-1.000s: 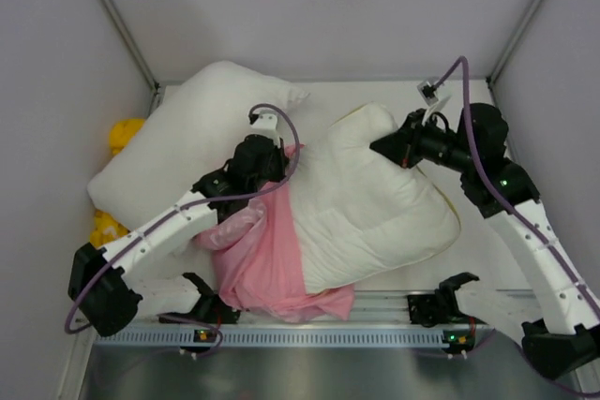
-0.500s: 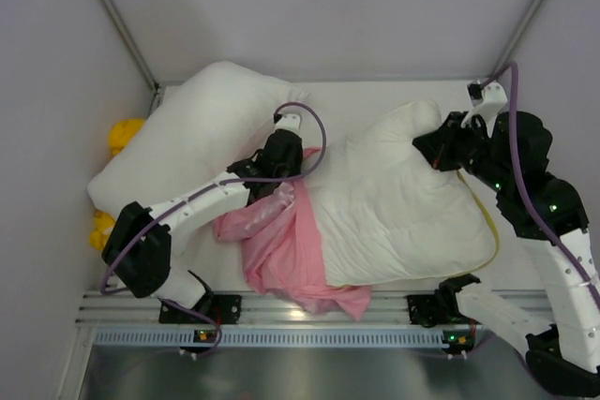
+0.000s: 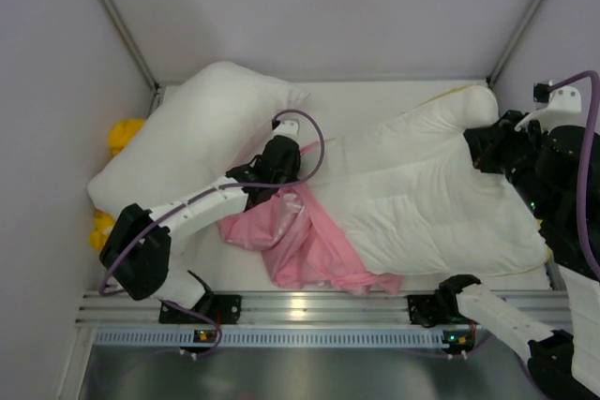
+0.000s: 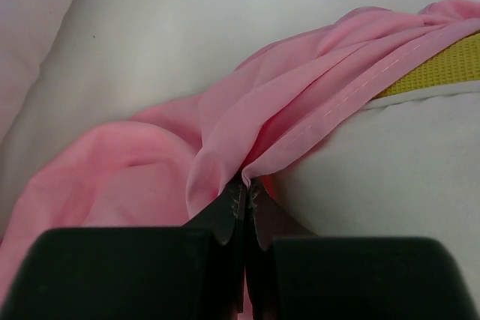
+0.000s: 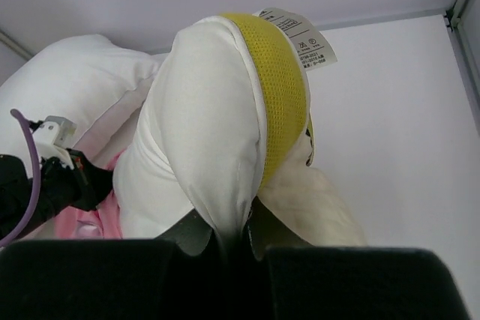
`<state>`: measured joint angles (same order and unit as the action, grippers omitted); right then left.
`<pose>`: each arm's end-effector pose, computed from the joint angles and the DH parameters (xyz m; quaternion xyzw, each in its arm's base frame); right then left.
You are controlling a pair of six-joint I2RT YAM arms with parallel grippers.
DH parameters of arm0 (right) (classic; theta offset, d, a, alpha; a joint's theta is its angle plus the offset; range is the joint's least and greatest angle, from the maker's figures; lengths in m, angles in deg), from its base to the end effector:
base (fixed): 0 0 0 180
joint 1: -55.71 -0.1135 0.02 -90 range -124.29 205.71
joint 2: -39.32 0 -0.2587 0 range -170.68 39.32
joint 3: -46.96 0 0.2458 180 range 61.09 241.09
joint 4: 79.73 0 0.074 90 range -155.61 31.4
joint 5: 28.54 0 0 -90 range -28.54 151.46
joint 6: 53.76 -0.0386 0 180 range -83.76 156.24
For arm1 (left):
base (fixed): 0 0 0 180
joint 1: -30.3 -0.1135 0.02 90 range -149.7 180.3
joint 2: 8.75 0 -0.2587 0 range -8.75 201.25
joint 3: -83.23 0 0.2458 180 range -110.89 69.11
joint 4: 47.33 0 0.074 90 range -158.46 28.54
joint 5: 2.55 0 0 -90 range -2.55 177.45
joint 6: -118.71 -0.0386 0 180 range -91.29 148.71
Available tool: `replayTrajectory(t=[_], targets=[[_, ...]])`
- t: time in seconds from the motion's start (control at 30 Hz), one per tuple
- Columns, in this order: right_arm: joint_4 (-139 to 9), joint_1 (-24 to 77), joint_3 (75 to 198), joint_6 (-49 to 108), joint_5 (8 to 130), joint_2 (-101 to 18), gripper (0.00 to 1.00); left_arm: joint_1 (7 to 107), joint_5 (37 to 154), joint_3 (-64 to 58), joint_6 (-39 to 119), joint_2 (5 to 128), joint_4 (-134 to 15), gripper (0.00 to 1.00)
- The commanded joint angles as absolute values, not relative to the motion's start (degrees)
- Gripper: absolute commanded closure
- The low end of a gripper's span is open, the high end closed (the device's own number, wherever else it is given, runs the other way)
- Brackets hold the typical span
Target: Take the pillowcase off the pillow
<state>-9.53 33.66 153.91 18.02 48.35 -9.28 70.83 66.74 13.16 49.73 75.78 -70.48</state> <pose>0.0840 0.0246 0.4939 0.0461 0.7732 0.1324 0.6185 0.2525 -0.1980 0.2424 0.0714 0.8834 -0.0836 0.4556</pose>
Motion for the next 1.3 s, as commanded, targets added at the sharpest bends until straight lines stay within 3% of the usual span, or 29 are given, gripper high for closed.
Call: replayTrajectory(t=[0.0, 0.17, 0.27, 0.37, 0.67, 0.93, 1.27], targets=[[-15.95, 33.03, 157.77, 17.78, 40.98, -8.40, 1.00, 69.85, 65.38, 13.47, 47.96, 72.82, -70.95, 1.00], [-15.86, 33.12, 154.70, 17.43, 40.36, -9.11, 1.00, 69.85, 73.55, 11.71, 48.04, 68.52, -71.22, 0.45], [-15.86, 33.03, 152.15, 17.16, 38.44, -9.11, 1.00, 69.85, 83.46, 11.71, 49.10, 62.98, -71.22, 0.37], [-15.95, 33.12, 150.04, 17.25, 35.97, -9.37, 1.00, 69.93, 91.63, 11.27, 51.46, 58.41, -74.37, 0.35], [-19.81, 33.03, 145.65, 15.59, 37.45, -8.06, 1.00, 76.25, 98.69, 21.55, 66.40, 50.83, -73.00, 0.37], [-20.34, 33.03, 145.47, 15.58, 40.10, -7.62, 1.00, 88.03, 94.49, 24.99, 71.60, 59.71, -62.43, 0.38], [-20.17, 33.12, 146.61, 16.81, 40.36, -6.65, 1.00, 90.68, 88.77, 28.94, 71.95, 63.49, -62.43, 0.44]])
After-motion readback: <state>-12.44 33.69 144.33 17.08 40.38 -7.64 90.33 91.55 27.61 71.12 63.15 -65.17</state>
